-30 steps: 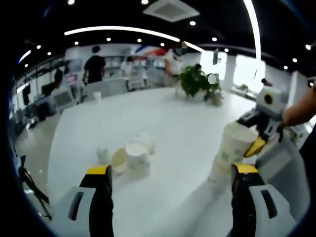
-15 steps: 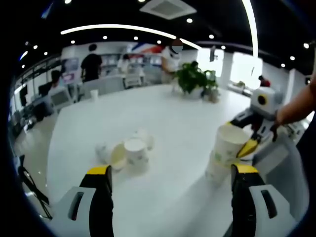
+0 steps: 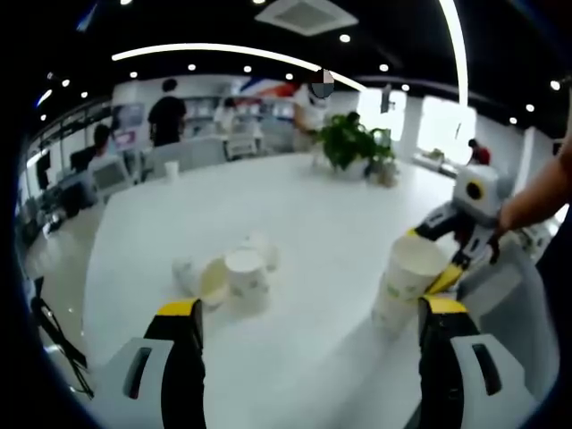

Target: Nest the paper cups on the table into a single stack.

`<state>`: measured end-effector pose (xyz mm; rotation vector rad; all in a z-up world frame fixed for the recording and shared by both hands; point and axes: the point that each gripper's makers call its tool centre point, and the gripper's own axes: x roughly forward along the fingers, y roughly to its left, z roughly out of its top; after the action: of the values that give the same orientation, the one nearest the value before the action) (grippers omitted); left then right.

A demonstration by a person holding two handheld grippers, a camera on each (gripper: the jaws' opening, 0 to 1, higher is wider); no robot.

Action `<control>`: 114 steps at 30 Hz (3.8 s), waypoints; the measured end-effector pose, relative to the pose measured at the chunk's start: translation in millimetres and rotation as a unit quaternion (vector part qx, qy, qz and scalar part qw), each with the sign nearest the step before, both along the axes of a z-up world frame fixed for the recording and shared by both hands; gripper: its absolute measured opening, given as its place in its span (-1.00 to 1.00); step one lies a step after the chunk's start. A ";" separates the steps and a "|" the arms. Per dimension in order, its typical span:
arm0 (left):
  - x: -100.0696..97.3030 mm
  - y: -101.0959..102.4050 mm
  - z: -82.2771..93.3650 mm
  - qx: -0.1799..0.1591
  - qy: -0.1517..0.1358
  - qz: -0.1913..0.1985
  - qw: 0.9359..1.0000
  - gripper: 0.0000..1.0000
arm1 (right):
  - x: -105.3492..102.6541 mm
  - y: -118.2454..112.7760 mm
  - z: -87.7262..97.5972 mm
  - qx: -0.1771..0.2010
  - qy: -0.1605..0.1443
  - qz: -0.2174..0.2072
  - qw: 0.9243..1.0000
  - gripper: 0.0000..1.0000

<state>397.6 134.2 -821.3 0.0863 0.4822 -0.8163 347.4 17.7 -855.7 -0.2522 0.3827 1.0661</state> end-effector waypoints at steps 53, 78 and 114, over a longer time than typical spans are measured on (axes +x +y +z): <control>2.0 -4.1 5.9 -0.009 -0.013 0.004 1.000 1.00 | 45.8 -44.2 77.3 0.083 0.006 -0.066 0.994 0.86; 4.7 2.6 5.5 -0.017 -0.033 0.032 0.999 1.00 | 64.1 -141.8 48.0 0.045 -0.005 -0.179 0.983 0.89; 36.0 -18.2 19.0 0.110 -0.018 -0.105 0.988 1.00 | 55.1 -141.9 46.9 0.063 -0.003 -0.184 0.981 1.00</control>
<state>433.6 116.0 -802.3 0.3602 0.5334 -0.9629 402.4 -124.2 -808.8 -0.0670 0.3403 0.7216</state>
